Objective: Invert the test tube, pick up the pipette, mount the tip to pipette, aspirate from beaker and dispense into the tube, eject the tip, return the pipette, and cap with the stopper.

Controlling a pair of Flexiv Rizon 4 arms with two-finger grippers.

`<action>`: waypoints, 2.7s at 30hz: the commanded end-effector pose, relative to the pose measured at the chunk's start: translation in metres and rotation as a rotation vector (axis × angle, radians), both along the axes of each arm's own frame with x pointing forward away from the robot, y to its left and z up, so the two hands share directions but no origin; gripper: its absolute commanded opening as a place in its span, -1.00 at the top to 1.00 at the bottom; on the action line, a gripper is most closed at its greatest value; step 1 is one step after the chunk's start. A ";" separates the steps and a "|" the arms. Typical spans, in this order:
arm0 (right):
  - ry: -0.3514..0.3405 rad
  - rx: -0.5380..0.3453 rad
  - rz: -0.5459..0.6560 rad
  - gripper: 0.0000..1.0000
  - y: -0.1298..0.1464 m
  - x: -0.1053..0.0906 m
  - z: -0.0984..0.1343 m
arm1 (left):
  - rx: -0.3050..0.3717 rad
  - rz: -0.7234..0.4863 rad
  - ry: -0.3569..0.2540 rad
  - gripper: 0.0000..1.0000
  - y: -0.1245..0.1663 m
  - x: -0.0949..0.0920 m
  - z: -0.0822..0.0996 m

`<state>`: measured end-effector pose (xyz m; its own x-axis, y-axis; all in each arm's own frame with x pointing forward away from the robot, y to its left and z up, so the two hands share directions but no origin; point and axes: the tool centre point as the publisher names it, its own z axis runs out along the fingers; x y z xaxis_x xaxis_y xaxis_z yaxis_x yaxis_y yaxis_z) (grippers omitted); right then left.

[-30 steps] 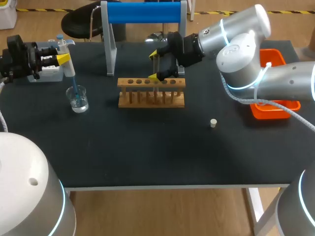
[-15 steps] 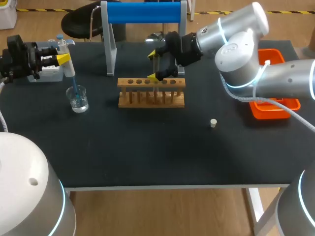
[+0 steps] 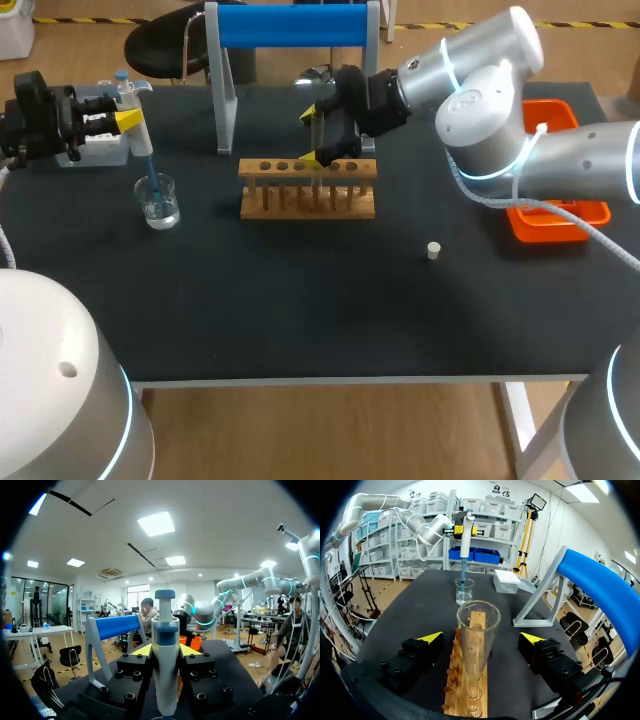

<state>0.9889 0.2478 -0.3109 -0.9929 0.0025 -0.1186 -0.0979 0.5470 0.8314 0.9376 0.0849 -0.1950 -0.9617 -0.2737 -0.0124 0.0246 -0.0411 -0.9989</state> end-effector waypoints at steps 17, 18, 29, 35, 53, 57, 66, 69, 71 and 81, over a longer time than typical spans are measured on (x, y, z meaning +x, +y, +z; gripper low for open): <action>0.002 -0.005 0.004 -1.00 0.000 0.000 0.002 | 0.001 -0.002 0.001 1.00 0.001 0.001 0.000; 0.002 -0.005 0.004 -1.00 0.000 0.000 0.002 | 0.001 -0.002 0.001 1.00 0.001 0.001 0.000; 0.002 -0.005 0.004 -1.00 0.000 0.000 0.002 | 0.036 -0.009 -0.008 1.00 -0.005 0.003 0.010; 0.002 -0.005 0.004 -1.00 0.000 0.000 0.002 | 0.053 -0.014 -0.018 1.00 -0.011 0.001 0.021; 0.002 -0.005 0.004 -1.00 0.000 0.000 0.002 | 0.139 -0.003 -0.089 1.00 -0.026 -0.012 0.077; 0.002 -0.005 0.004 -1.00 0.000 0.000 0.002 | 0.154 -0.009 -0.104 1.00 -0.036 -0.014 0.093; 0.002 -0.005 0.004 -1.00 0.000 0.000 0.002 | 0.171 -0.045 -0.114 1.00 -0.080 -0.011 0.134; 0.002 -0.005 0.004 -1.00 0.000 0.000 0.002 | 0.169 -0.058 -0.103 1.00 -0.099 -0.009 0.150; 0.002 -0.005 0.004 -1.00 0.000 0.000 0.002 | 0.139 -0.058 -0.085 1.00 -0.111 -0.008 0.159; 0.002 -0.005 0.004 -1.00 0.000 0.000 0.002 | 0.117 -0.115 -0.091 1.00 -0.160 -0.006 0.186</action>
<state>0.9887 0.2479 -0.3103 -0.9928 0.0013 -0.1195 -0.0992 0.5479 0.8306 0.9227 -0.0642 -0.0119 -0.9799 -0.1575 -0.1228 0.1129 0.0703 -0.9911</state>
